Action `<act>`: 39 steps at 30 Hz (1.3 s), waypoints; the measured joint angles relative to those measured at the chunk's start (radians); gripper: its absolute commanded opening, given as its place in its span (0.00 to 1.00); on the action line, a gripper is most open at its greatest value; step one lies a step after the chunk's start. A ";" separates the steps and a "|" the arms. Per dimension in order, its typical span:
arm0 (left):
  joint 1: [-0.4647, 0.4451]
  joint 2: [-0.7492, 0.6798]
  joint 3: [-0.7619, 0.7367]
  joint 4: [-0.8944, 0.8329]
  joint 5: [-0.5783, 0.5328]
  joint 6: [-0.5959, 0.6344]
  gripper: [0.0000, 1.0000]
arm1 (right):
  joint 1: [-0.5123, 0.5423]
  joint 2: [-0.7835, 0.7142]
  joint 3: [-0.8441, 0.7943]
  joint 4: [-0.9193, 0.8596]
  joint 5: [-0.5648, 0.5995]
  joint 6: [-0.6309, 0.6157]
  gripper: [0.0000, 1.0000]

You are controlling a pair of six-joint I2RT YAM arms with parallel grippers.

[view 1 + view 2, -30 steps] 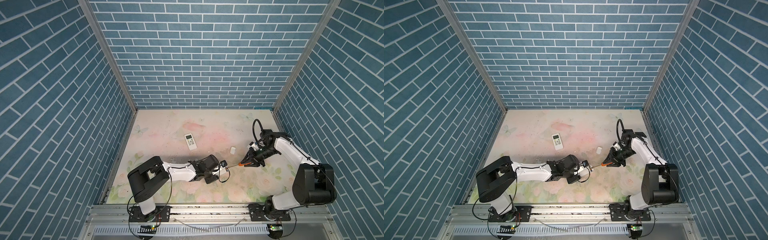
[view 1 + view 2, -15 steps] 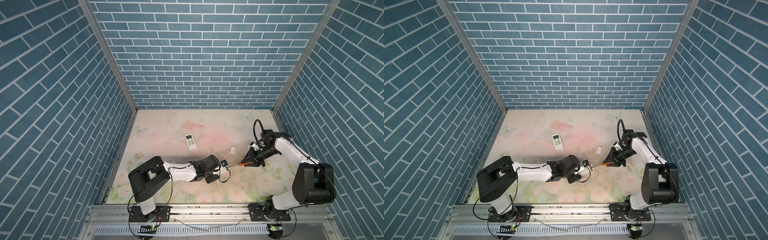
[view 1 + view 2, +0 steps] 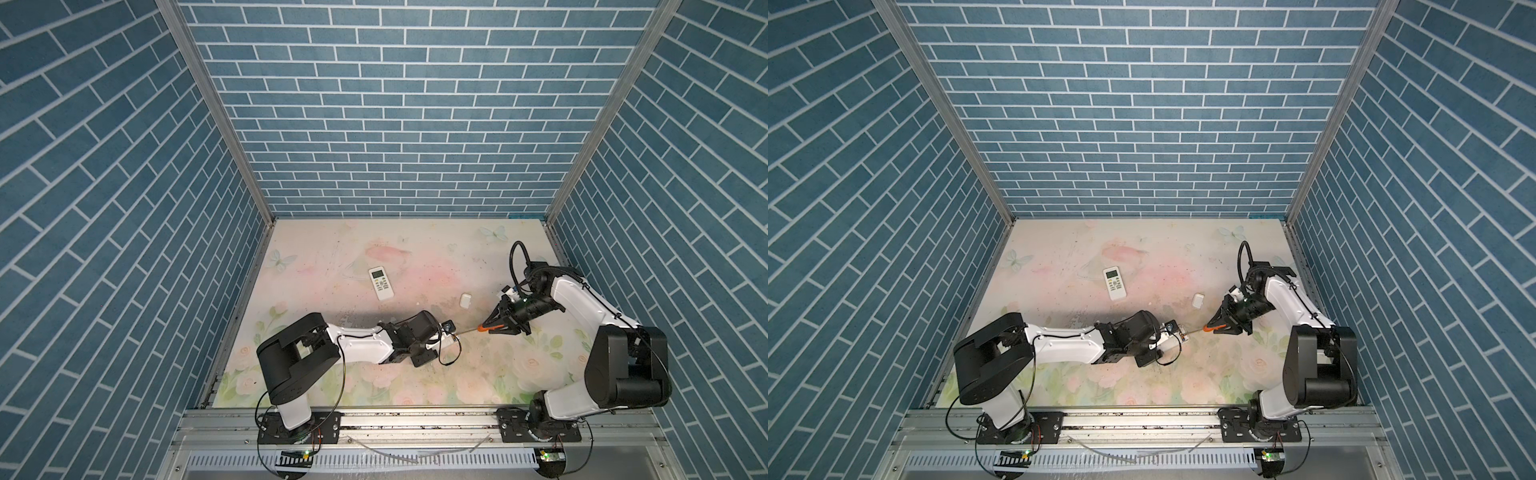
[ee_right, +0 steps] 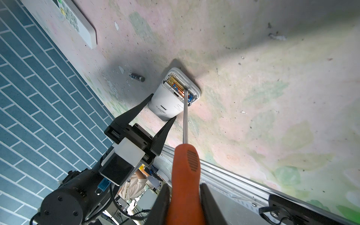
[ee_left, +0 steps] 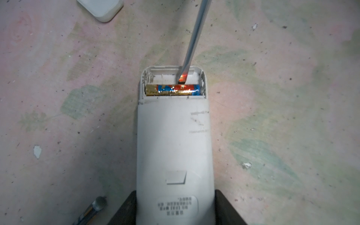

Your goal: Unload the batteries from the remote control

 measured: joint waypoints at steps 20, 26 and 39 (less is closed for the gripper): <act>-0.006 0.003 0.006 -0.006 -0.011 -0.002 0.49 | -0.018 -0.019 -0.034 0.029 -0.017 0.044 0.00; -0.006 0.011 0.019 -0.019 -0.016 -0.013 0.49 | -0.026 -0.034 -0.061 0.063 -0.041 0.073 0.00; -0.006 0.012 0.018 -0.012 -0.031 -0.015 0.49 | -0.035 -0.045 -0.072 0.090 -0.063 0.122 0.00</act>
